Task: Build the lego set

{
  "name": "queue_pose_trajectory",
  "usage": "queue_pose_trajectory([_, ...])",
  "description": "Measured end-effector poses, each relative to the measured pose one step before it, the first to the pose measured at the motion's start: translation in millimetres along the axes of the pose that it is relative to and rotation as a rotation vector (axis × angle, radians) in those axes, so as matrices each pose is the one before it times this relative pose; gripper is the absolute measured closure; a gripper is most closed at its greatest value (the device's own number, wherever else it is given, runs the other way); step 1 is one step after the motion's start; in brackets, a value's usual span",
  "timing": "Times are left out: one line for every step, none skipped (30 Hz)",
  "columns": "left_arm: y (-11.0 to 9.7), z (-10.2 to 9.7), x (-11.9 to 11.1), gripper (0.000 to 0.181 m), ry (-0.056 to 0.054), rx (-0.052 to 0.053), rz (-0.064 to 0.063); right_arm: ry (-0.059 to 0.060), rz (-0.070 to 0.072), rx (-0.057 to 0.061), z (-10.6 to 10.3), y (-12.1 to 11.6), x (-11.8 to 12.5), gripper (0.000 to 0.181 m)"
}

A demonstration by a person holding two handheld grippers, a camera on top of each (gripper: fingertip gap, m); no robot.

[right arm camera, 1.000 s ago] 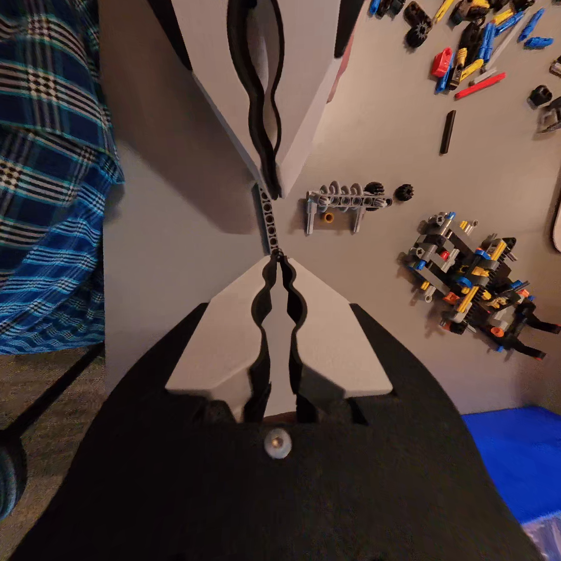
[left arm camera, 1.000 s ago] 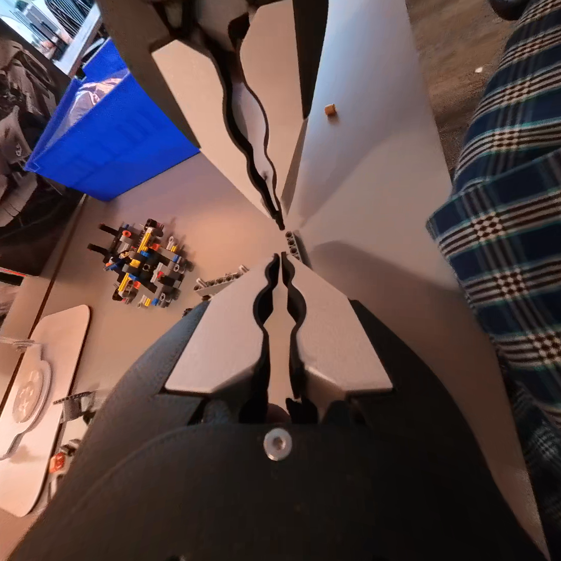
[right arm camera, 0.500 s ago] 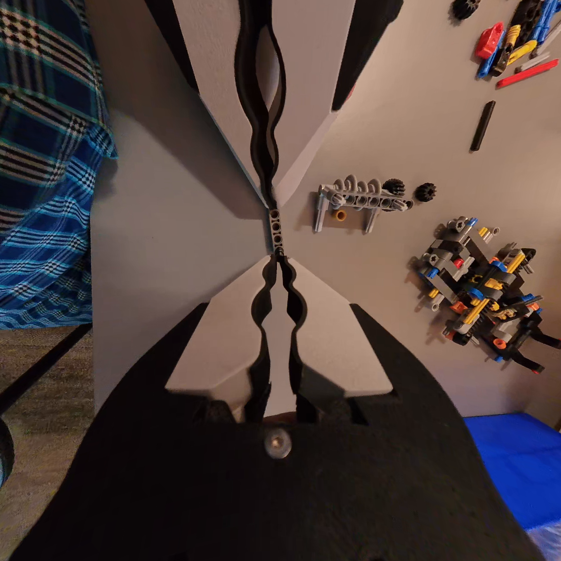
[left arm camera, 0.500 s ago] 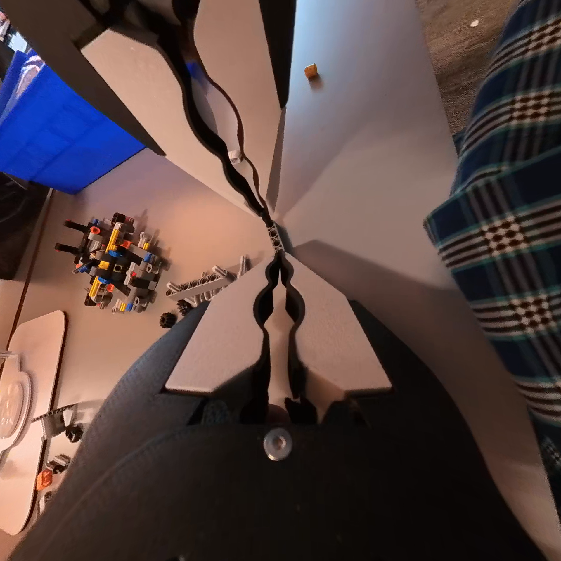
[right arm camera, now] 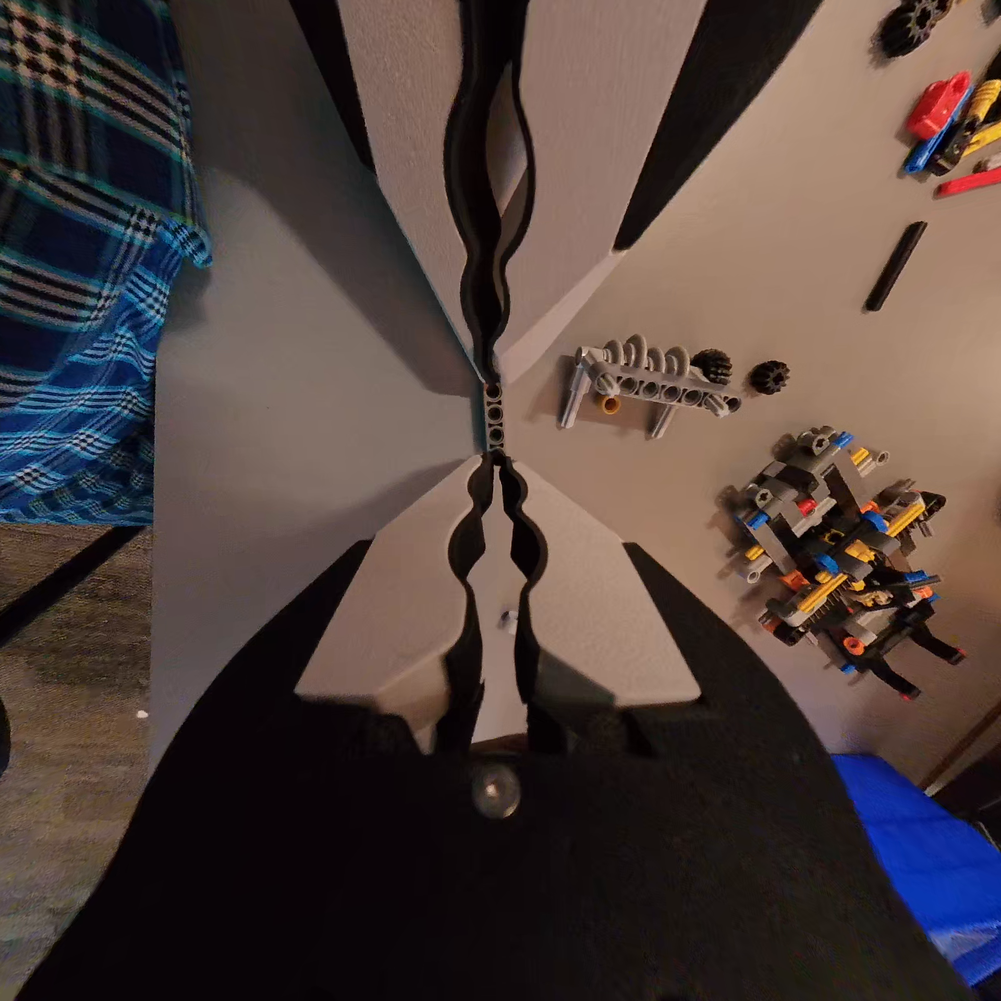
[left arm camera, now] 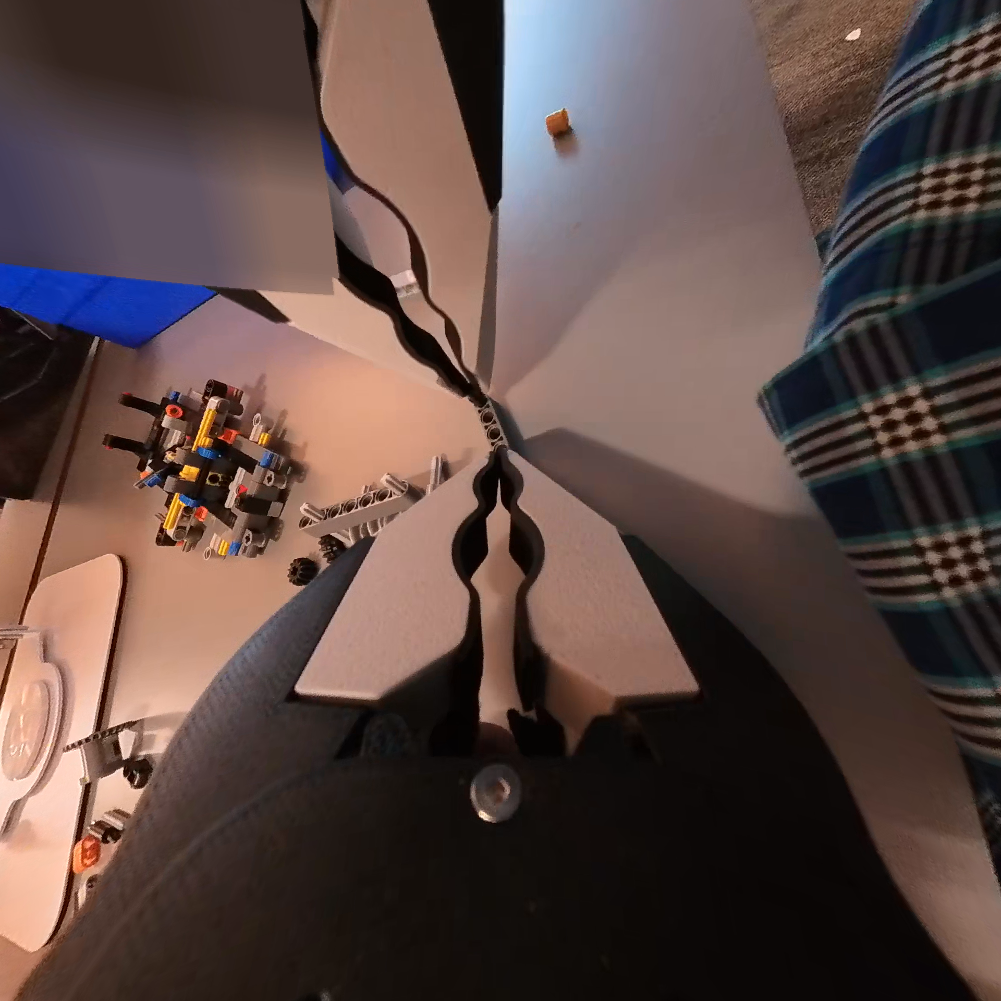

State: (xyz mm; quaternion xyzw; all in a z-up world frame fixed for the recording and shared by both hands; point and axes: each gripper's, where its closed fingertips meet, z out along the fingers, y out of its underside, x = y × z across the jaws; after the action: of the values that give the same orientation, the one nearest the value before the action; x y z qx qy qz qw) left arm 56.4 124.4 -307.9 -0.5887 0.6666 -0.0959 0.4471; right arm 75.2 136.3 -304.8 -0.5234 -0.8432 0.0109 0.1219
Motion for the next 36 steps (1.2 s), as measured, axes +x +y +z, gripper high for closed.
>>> queue_pose_trajectory([0.02, 0.08, 0.02, 0.181, 0.0001, 0.0003, 0.0006, -0.0058, 0.0071, 0.0082, 0.22, -0.28, 0.21, 0.181])
queue_pose_trajectory([0.09, -0.01, -0.06, 0.181, 0.0012, 0.0000, -0.0013, -0.0058, 0.0043, 0.0079, -0.13, 0.12, 0.16, 0.181])
queue_pose_trajectory([-0.02, 0.08, -0.02, 0.181, -0.0009, -0.0001, 0.0006, -0.0048, 0.0111, 0.0104, 0.05, 0.05, 0.22, 0.181])
queue_pose_trajectory([-0.03, 0.09, -0.07, 0.181, -0.0011, -0.0001, 0.0009, -0.0086, 0.0168, 0.0145, -0.08, 0.03, 0.07, 0.181])
queue_pose_trajectory([-0.02, 0.08, 0.00, 0.181, -0.0008, -0.0001, 0.0004, -0.0061, 0.0118, 0.0127, -0.01, 0.21, 0.34, 0.181])
queue_pose_trajectory([0.01, 0.01, -0.10, 0.181, 0.0005, -0.0001, -0.0008, -0.0057, 0.0113, 0.0123, -0.10, 0.06, 0.09, 0.181])
queue_pose_trajectory([0.01, 0.07, 0.03, 0.181, 0.0016, 0.0001, -0.0017, -0.0084, 0.0128, 0.0155, 0.05, -0.03, 0.00, 0.181])
queue_pose_trajectory([0.08, -0.02, -0.02, 0.181, 0.0004, 0.0001, -0.0004, -0.0095, 0.0162, 0.0136, 0.20, 0.85, 0.20, 0.181])
queue_pose_trajectory([-0.03, 0.10, -0.10, 0.181, -0.0002, -0.0001, -0.0001, -0.0073, 0.0137, 0.0135, 0.47, 1.24, 0.10, 0.181])
queue_pose_trajectory([0.00, 0.00, 0.06, 0.181, 0.0002, 0.0000, -0.0004, -0.0071, 0.0133, 0.0184, 0.42, 0.12, 0.04, 0.181])
queue_pose_trajectory([0.00, 0.06, 0.00, 0.181, 0.0005, 0.0002, -0.0003, -0.0037, 0.0068, 0.0113, 0.57, 0.13, -0.14, 0.181])
queue_pose_trajectory([-0.01, 0.02, -0.08, 0.181, 0.0007, 0.0000, -0.0007, -0.0014, 0.0026, 0.0041, 0.38, -0.08, -0.02, 0.181])
queue_pose_trajectory([0.03, 0.04, 0.05, 0.181, 0.0006, 0.0000, -0.0006, -0.0019, 0.0001, 0.0017, 0.08, -0.05, -0.01, 0.181])
queue_pose_trajectory([-0.05, -0.01, -0.01, 0.181, 0.0006, 0.0001, -0.0006, -0.0038, 0.0011, -0.0001, 0.20, 0.22, 0.07, 0.181])
queue_pose_trajectory([-0.03, 0.11, -0.07, 0.181, 0.0000, 0.0000, -0.0001, -0.0034, 0.0011, -0.0036, 0.68, 0.38, 0.04, 0.181])
queue_pose_trajectory([0.01, 0.05, 0.01, 0.181, 0.0006, 0.0002, -0.0002, -0.0029, -0.0030, -0.0063, 0.98, 0.36, -0.18, 0.181])
queue_pose_trajectory([0.03, 0.04, -0.07, 0.181, 0.0001, 0.0000, -0.0001, -0.0024, -0.0057, -0.0050, 0.81, 0.33, 0.12, 0.181])
queue_pose_trajectory([0.04, 0.02, 0.00, 0.181, -0.0006, 0.0000, 0.0008, -0.0013, -0.0020, -0.0046, 0.39, 0.07, 0.18, 0.181])
queue_pose_trajectory([-0.05, -0.03, 0.00, 0.181, -0.0004, 0.0002, 0.0004, -0.0007, -0.0045, -0.0053, 0.07, 0.24, -0.01, 0.181])
queue_pose_trajectory([0.03, 0.11, -0.03, 0.181, -0.0004, -0.0002, 0.0005, -0.0020, 0.0006, -0.0014, -0.02, 0.00, -0.02, 0.181])
queue_pose_trajectory([0.04, -0.06, -0.02, 0.181, 0.0000, 0.0002, 0.0000, -0.0006, 0.0004, 0.0000, 0.10, 0.06, -0.02, 0.181])
queue_pose_trajectory([0.03, 0.04, 0.04, 0.181, 0.0006, 0.0000, -0.0006, 0.0014, -0.0023, -0.0009, 0.04, 0.02, -0.03, 0.181])
queue_pose_trajectory([-0.06, -0.01, -0.03, 0.181, 0.0005, 0.0002, -0.0006, 0.0010, 0.0003, 0.0014, -0.06, -0.07, -0.04, 0.181])
queue_pose_trajectory([0.00, 0.00, -0.03, 0.181, -0.0002, 0.0000, 0.0001, 0.0011, 0.0054, 0.0075, 0.02, -0.29, 0.11, 0.181])
queue_pose_trajectory([0.11, 0.00, -0.28, 0.181, -0.0014, -0.0006, -0.0001, 0.0107, 0.0138, 0.0140, 0.25, -0.66, 1.64, 0.181])
queue_pose_trajectory([0.10, 0.04, -0.47, 0.181, -0.0029, -0.0010, -0.0003, 0.0090, 0.0148, 0.0121, 0.10, -0.49, 0.86, 0.180])
queue_pose_trajectory([0.02, 0.10, -0.19, 0.181, 0.0000, -0.0005, -0.0015, 0.0004, 0.0121, 0.0060, -1.40, -0.14, -0.74, 0.177])
queue_pose_trajectory([0.11, -0.02, -0.20, 0.181, 0.0005, -0.0009, -0.0025, 0.0057, 0.0164, 0.0248, -4.74, -3.30, 0.67, 0.174])
queue_pose_trajectory([0.12, -0.04, -0.10, 0.181, 0.0001, -0.0017, -0.0034, 0.0102, 0.0156, 0.0260, -6.96, -3.03, 2.00, 0.171])
queue_pose_trajectory([0.02, -0.05, -0.02, 0.181, 0.0013, -0.0037, -0.0094, 0.0110, 0.0123, 0.0164, -6.98, -0.95, 2.89, 0.168])
queue_pose_trajectory([0.06, -0.04, -0.08, 0.181, 0.0001, -0.0045, -0.0105, 0.0149, 0.0140, 0.0284, -6.66, -2.48, 4.17, 0.167])
queue_pose_trajectory([0.10, 0.23, -0.43, 0.181, -0.0086, -0.0042, -0.0015, 0.0214, 0.0220, 0.0316, -6.11, -3.30, 6.36, 0.167])
queue_pose_trajectory([0.29, 0.08, -0.42, 0.181, -0.0111, -0.0061, 0.0013, 0.0360, 0.0177, 0.0214, -4.89, -2.33, 9.01, 0.168])
queue_pose_trajectory([0.23, -0.31, 0.06, 0.181, -0.0059, -0.0096, -0.0063, 0.0364, 0.0184, 0.0147, -3.60, -1.28, 9.39, 0.170])
queue_pose_trajectory([0.30, -0.59, 0.09, 0.181, -0.0041, -0.0101, -0.0078, 0.0088, 0.0164, 0.0082, -1.84, -0.69, 5.29, 0.168])
queue_pose_trajectory([0.01, -1.16, -1.26, 0.181, -0.0109, -0.0062, -0.0072, 0.0092, 0.0047, 0.0126, -0.54, -2.24, 4.43, 0.165])
